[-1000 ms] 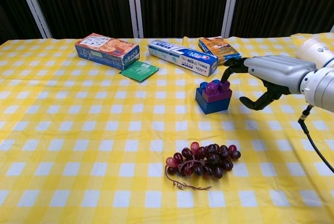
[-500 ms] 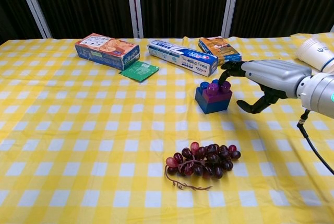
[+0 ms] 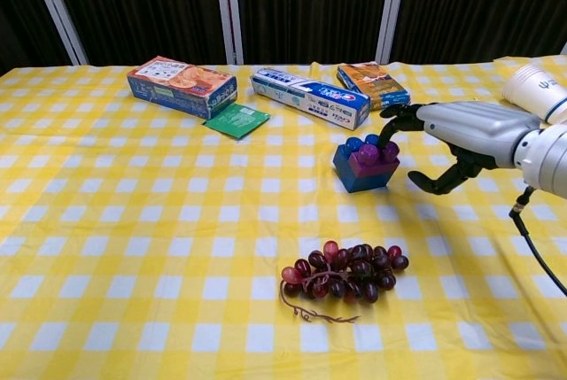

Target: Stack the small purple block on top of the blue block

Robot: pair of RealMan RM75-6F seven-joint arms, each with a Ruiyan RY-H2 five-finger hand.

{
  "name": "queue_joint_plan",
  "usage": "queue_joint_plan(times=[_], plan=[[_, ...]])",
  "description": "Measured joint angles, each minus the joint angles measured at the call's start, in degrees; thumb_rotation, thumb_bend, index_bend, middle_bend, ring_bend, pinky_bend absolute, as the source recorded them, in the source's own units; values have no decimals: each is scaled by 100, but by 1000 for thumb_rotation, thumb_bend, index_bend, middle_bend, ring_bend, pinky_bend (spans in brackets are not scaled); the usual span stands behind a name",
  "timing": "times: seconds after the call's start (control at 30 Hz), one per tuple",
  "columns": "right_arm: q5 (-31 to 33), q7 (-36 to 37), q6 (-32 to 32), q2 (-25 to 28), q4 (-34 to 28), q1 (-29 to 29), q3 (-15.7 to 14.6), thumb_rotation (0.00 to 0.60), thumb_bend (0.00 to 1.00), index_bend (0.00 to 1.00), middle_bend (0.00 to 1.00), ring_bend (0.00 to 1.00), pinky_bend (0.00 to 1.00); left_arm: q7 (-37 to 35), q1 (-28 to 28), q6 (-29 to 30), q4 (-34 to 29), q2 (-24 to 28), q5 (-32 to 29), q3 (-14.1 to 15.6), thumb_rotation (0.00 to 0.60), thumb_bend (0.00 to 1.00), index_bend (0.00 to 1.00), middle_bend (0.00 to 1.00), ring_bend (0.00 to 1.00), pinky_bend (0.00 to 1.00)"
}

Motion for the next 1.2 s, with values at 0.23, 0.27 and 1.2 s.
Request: queue_joint_plan(times=[0.23,0.27,1.2], plan=[[-245,-5,384,431,-780,-100,131,600,567,175,0,0,0,-73,-16,-28,13,9,18,6,600,315,160,0,0,50],[-282,-15,453,517,-916,-128,144,600,568,175,0,0,0,-84,-18,-30,15,13,29,10,600,315,160,0,0,50],[-2064,2044,3246,1859,-215,-2994,-1341,600,529,167,0,0,0,-752,-13,-142,37,188,-43,33,600,315,160,0,0,50]])
